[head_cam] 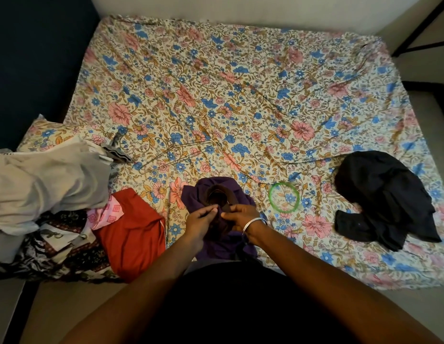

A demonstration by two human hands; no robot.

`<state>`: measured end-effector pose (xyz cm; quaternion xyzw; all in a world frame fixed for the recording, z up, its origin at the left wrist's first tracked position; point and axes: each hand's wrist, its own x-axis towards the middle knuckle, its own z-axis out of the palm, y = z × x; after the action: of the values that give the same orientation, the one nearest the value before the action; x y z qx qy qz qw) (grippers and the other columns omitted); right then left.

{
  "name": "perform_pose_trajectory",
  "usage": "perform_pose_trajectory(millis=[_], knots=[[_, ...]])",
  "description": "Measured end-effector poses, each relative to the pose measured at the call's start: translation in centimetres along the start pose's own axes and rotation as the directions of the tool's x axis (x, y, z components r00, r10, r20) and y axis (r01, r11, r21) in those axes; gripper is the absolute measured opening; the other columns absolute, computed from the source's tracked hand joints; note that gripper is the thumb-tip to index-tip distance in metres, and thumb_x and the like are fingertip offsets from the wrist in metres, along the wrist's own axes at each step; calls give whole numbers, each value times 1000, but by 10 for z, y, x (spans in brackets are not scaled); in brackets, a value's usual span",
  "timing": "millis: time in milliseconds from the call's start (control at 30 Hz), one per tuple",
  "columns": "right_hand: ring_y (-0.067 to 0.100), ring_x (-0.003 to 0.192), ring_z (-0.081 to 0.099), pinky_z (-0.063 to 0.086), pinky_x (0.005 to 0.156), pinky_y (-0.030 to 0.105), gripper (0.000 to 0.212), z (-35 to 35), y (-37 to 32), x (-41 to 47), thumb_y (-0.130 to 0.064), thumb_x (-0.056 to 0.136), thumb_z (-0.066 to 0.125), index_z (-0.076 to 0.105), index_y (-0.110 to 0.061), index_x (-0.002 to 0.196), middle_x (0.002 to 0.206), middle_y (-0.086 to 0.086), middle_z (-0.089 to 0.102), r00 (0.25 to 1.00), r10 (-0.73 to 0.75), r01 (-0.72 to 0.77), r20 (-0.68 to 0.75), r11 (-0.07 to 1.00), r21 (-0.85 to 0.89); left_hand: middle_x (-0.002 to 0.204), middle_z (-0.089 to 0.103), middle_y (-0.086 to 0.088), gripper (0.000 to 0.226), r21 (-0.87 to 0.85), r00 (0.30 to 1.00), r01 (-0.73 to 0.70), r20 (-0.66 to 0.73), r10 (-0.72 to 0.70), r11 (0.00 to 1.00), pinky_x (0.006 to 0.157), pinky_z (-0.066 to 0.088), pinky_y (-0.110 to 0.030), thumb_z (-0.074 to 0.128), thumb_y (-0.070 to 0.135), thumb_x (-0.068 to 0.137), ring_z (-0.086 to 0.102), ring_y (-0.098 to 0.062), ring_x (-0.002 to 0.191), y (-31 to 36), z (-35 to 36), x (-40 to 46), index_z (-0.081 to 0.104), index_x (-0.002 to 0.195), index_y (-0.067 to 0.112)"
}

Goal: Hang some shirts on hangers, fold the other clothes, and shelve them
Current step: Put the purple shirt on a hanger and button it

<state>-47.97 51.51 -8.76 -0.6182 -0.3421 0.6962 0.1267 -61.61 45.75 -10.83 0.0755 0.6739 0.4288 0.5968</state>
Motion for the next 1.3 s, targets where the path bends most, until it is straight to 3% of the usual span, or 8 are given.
perform_pose_trajectory(millis=[167, 333, 500, 633, 767, 900, 1167, 1300], knots=[[5, 58, 66, 54, 51, 21, 17, 3, -1, -1, -3, 81, 80, 71, -17, 75, 65, -6, 70, 995, -102, 98, -22, 984, -148, 97, 76, -11, 17, 121, 999, 34, -29, -31, 992, 86, 59, -35, 69, 10, 95, 71, -23, 88, 2, 4, 6, 78, 84, 20], [-9, 49, 59, 49, 57, 10, 30, 4, -1, -2, 5, 80, 78, 65, -20, 69, 54, -14, 65, 976, -209, 192, -56, 956, -221, 95, 76, -18, 18, 131, 991, 126, 34, -132, 983, 82, 60, -40, 65, 10, 97, 71, -28, 83, 5, 0, 8, 78, 85, 14], [1, 57, 64, 55, 66, 18, 12, 2, 0, 2, 0, 79, 81, 73, -8, 85, 68, -2, 68, 966, -251, 225, -59, 934, -278, 89, 72, -13, 12, 135, 965, 215, 122, -231, 967, 81, 57, -41, 65, 13, 98, 67, -26, 82, 13, -6, 4, 75, 93, 10], [17, 69, 65, 60, 73, 30, 26, 3, -2, 4, -9, 78, 83, 68, -26, 66, 66, -1, 68, 964, -233, 183, -127, 931, -314, 69, 69, -2, 17, 250, 998, 43, 36, -54, 967, 54, 49, -21, 67, 11, 96, 62, -15, 63, 24, -11, -2, 73, 80, 11], [28, 79, 72, 60, 81, 45, 13, -8, -4, 9, -20, 76, 85, 74, -23, 70, 76, 3, 74, 911, -206, 114, -358, 959, -261, 81, 63, 6, 13, 891, 884, -306, 134, 448, 336, 63, 47, -28, 69, 28, 95, 60, -12, 70, 35, -32, -4, 72, 85, 19], [15, 77, 63, 46, 75, 20, 26, -14, -12, 1, -21, 78, 85, 78, -6, 99, 91, 7, 75, 830, -337, 193, -444, 921, -338, 92, 57, 0, 12, 914, 748, -405, 355, 560, -38, 69, 54, -37, 62, 27, 98, 61, -20, 71, 46, -26, -17, 68, 94, 17], [18, 79, 74, 62, 80, 43, 27, 4, -3, 1, -21, 78, 85, 79, -9, 102, 91, 7, 78, 884, -417, 305, -213, 857, -415, 99, 57, 6, 5, 763, 810, -520, 299, 504, 383, 75, 40, -26, 67, 22, 97, 56, -13, 87, 45, 1, -16, 64, 95, 20], [19, 83, 74, 61, 84, 43, 27, 3, -2, 0, -15, 77, 86, 78, -7, 102, 92, 9, 77, 890, -400, 324, -218, 892, -314, 98, 57, 4, 4, 794, 787, -528, 324, 524, 302, 73, 43, -28, 64, 22, 99, 57, -15, 83, 44, -2, -15, 63, 97, 19]])
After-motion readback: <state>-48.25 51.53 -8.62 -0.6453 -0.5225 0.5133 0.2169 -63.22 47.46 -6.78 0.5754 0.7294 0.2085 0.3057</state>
